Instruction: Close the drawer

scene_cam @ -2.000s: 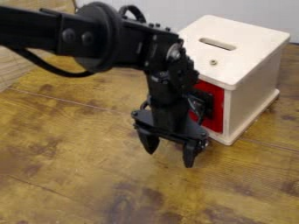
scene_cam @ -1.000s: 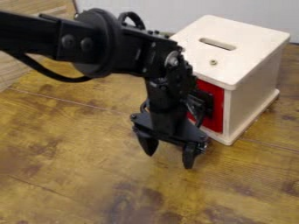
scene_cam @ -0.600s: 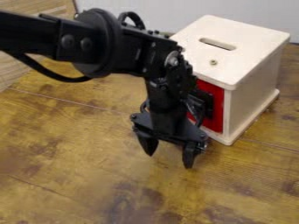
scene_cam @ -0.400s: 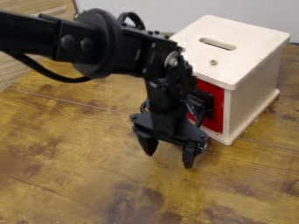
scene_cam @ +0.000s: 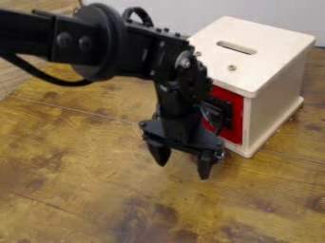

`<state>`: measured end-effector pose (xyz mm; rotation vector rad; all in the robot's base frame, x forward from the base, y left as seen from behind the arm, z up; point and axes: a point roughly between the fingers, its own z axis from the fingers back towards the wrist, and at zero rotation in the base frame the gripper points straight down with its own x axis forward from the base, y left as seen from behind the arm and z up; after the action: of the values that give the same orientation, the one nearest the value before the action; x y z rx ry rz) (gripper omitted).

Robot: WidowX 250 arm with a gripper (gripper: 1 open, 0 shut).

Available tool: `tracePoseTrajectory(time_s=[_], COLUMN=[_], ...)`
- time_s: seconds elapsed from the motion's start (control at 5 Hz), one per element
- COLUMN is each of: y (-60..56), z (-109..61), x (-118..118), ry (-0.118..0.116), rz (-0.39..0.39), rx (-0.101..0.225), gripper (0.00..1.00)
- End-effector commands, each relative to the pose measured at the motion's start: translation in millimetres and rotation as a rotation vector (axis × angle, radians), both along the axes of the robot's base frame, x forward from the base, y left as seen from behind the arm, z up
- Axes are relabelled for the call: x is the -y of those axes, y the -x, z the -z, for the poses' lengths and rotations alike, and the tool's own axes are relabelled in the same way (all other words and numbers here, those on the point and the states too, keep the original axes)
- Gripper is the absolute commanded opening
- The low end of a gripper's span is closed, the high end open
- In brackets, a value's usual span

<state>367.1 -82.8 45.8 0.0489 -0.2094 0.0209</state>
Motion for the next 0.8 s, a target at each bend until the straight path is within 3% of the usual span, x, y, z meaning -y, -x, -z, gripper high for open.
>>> tracePoseTrajectory(time_s=[0.0, 0.6], y=[-9.1, -8.1], z=[-31.9, -30.2], x=[3.9, 4.1], ry=[0.019, 0.024], rz=[0.014, 0.01], rx=[0.107, 0.13], gripper=[1.0, 1.0])
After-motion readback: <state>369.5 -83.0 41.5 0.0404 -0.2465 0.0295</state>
